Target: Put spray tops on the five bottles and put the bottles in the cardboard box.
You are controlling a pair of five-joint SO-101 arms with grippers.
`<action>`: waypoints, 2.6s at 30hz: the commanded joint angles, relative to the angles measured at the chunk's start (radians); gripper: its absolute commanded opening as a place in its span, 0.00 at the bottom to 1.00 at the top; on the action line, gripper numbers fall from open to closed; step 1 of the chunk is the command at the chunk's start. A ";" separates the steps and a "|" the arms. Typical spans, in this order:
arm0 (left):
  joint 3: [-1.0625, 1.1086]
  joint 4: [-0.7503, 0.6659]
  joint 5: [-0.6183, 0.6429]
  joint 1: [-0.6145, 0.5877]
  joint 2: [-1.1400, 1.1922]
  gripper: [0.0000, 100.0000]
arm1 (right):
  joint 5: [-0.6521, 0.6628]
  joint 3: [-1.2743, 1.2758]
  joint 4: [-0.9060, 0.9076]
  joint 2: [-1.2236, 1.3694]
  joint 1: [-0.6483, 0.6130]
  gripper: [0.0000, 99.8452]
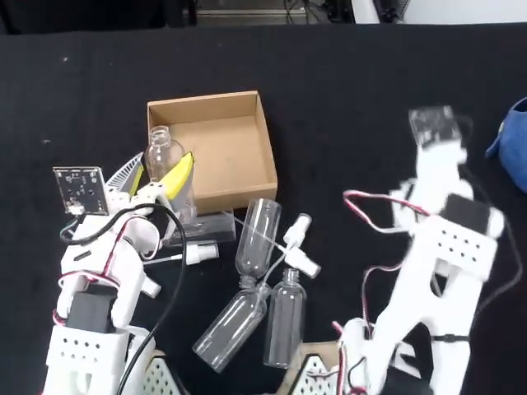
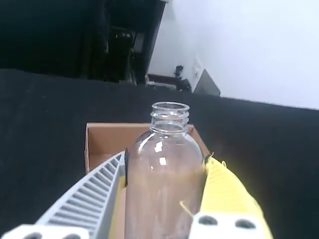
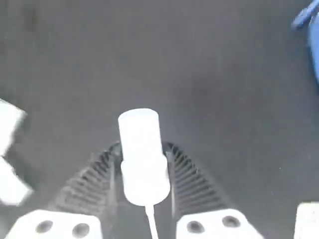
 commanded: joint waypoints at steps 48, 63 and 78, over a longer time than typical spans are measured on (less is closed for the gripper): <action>0.386 -0.692 -0.298 0.197 -0.021 0.03 | -0.686 -0.124 -0.878 -0.245 -0.993 0.01; 0.387 -0.692 -0.299 0.197 -0.021 0.03 | -0.686 -0.199 -0.868 -0.249 -0.993 0.01; 0.387 -0.692 -0.299 0.197 -0.021 0.03 | -0.695 -0.225 -0.887 -0.090 -0.945 0.01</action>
